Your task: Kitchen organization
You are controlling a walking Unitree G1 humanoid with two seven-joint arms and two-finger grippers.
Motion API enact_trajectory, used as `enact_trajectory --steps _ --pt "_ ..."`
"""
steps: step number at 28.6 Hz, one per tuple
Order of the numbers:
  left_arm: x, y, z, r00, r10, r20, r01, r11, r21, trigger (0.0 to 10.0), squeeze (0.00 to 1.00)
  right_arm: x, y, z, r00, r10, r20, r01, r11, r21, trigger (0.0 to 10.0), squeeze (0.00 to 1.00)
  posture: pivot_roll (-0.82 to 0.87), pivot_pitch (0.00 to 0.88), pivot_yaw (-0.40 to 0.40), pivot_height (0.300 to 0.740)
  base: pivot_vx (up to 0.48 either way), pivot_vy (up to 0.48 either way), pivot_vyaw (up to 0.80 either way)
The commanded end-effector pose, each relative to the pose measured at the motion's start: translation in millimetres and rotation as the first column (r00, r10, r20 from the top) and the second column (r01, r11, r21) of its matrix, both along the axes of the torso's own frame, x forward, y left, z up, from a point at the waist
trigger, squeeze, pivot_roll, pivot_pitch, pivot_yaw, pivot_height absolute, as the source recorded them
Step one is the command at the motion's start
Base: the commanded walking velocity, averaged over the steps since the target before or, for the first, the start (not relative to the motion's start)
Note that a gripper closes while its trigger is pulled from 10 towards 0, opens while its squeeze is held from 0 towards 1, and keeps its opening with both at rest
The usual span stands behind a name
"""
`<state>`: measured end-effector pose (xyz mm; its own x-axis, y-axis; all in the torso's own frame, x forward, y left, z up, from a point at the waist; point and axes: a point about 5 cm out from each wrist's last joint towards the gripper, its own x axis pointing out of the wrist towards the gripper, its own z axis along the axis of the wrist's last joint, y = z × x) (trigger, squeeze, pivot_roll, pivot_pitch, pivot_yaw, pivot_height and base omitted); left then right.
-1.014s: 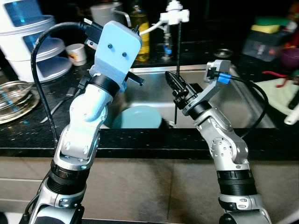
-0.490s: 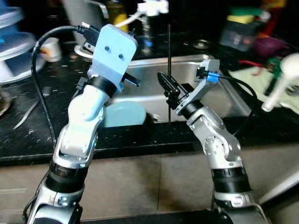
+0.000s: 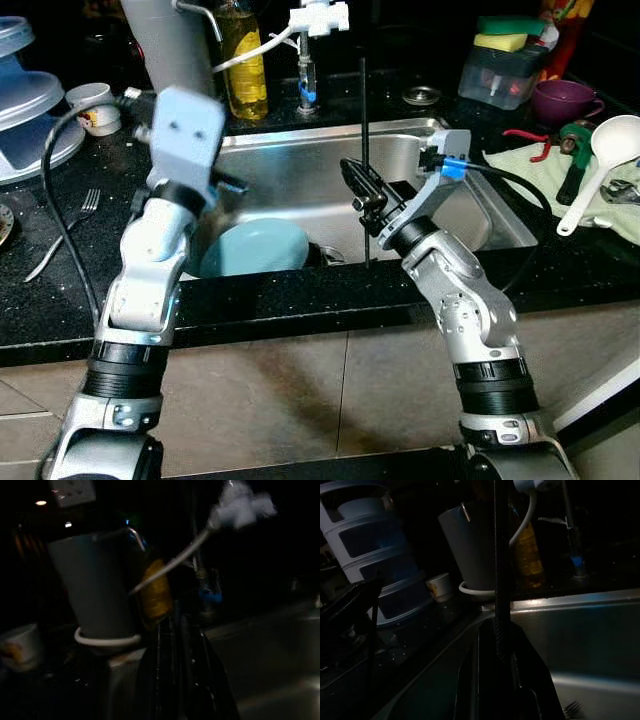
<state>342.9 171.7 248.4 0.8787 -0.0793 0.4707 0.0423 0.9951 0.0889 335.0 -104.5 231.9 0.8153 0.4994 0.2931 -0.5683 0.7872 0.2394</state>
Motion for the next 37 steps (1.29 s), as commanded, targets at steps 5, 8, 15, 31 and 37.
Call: enact_trajectory --steps 5,8,15,31,37 --pt "4.5 7.7 -31 0.996 -0.031 -0.081 0.022 0.993 -0.119 10.0 0.11 -4.4 2.7 4 1.000 0.020 0.021 -0.020 1.000 -0.007 10.0 0.00 -0.08 0.000 0.025 0.740 0.000 0.000 0.00" --pt "4.9 7.1 -31 0.997 -0.033 -0.075 0.024 0.993 -0.116 10.0 0.11 -4.7 2.4 5 1.000 0.021 0.021 -0.021 1.000 -0.007 10.0 0.00 -0.08 0.000 0.023 0.740 0.000 0.000 0.00" --pt "7.0 -0.5 -33 0.999 -0.035 -0.030 0.034 0.998 -0.047 10.0 1.00 -6.1 3.3 4 0.999 0.031 0.019 -0.031 1.000 -0.007 10.0 0.00 -0.08 0.000 0.019 0.740 0.000 0.000 0.00" --pt "-3.1 -8.6 10 0.990 -0.074 0.120 0.076 0.997 -0.017 10.0 0.00 1.8 26.0 -15 0.998 0.014 -0.060 -0.025 0.982 -0.185 10.0 0.00 -0.06 0.000 0.008 0.740 0.000 0.000 0.00" --pt "-25.1 -8.4 -2 0.996 0.038 0.086 -0.045 0.996 0.081 10.0 0.00 20.5 60.7 -19 0.986 -0.050 -0.158 0.016 0.978 -0.206 10.0 0.00 -0.02 0.000 -0.007 0.740 0.000 0.000 0.00"
